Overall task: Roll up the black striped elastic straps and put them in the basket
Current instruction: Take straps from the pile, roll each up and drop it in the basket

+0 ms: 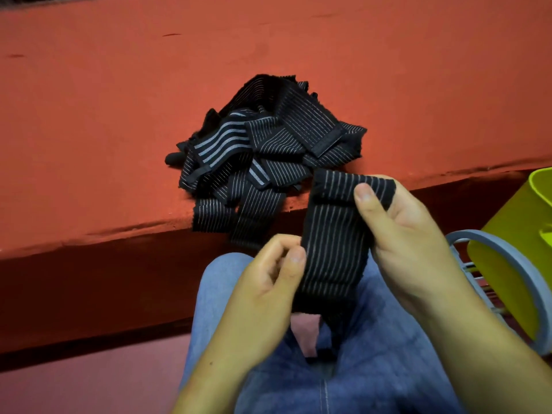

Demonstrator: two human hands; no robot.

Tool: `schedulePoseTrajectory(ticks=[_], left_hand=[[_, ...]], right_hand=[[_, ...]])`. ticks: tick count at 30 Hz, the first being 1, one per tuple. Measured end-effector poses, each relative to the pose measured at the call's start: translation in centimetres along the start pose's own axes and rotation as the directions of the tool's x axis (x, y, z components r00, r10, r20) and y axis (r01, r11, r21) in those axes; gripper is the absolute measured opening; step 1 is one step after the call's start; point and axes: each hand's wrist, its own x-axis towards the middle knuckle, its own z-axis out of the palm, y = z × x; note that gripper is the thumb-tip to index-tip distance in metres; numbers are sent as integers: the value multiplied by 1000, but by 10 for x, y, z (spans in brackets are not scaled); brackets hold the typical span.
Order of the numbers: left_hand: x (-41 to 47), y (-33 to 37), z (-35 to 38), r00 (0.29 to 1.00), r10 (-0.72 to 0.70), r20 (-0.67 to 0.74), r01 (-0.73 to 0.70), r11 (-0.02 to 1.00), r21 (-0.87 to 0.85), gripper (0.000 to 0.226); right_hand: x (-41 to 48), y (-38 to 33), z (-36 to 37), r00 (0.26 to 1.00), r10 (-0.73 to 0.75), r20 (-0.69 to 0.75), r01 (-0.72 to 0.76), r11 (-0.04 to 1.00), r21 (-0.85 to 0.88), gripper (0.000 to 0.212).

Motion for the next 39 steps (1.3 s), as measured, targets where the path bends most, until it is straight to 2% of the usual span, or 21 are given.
schedulePoseTrajectory(ticks=[2,5,10,12,15,17,20,23,27,33,39], left_hand=[[1,-6,0,998,-42,56,40,999,35,36],[3,-16,2,992,-85,89,77,993,83,27],[3,-28,2,976,-163,143,142,979,146,28],[3,-33,1,968,-225,108,200,959,200,24],[3,-35,-6,960,-272,-59,279,937,211,36],[3,-29,-10,972,-195,-128,214,965,154,40],[3,-10,-11,993,-45,-111,48,999,26,40],[6,4,-9,994,38,-105,-47,996,-79,39],[9,10,-5,991,68,-118,-82,990,-118,38],[8,12,-1,982,93,-164,-114,987,-118,22],[4,13,-1,970,98,-221,-127,985,-117,22]], right_hand=[[2,-2,3,1000,-23,20,23,1000,10,27],[3,-6,5,999,-31,41,30,999,35,31],[4,-7,4,999,9,51,-13,997,73,30],[3,-7,3,998,18,53,-23,996,82,33],[1,-7,1,998,12,68,-16,998,58,33],[0,-6,0,996,7,85,-8,1000,17,32],[-2,-1,1,993,-12,116,16,999,-39,32],[-5,3,2,987,-27,161,38,997,-63,35],[-10,4,2,977,-30,213,46,997,-68,28],[-15,11,2,977,19,211,-7,998,-59,23],[-22,11,2,955,220,198,-214,975,-52,46]])
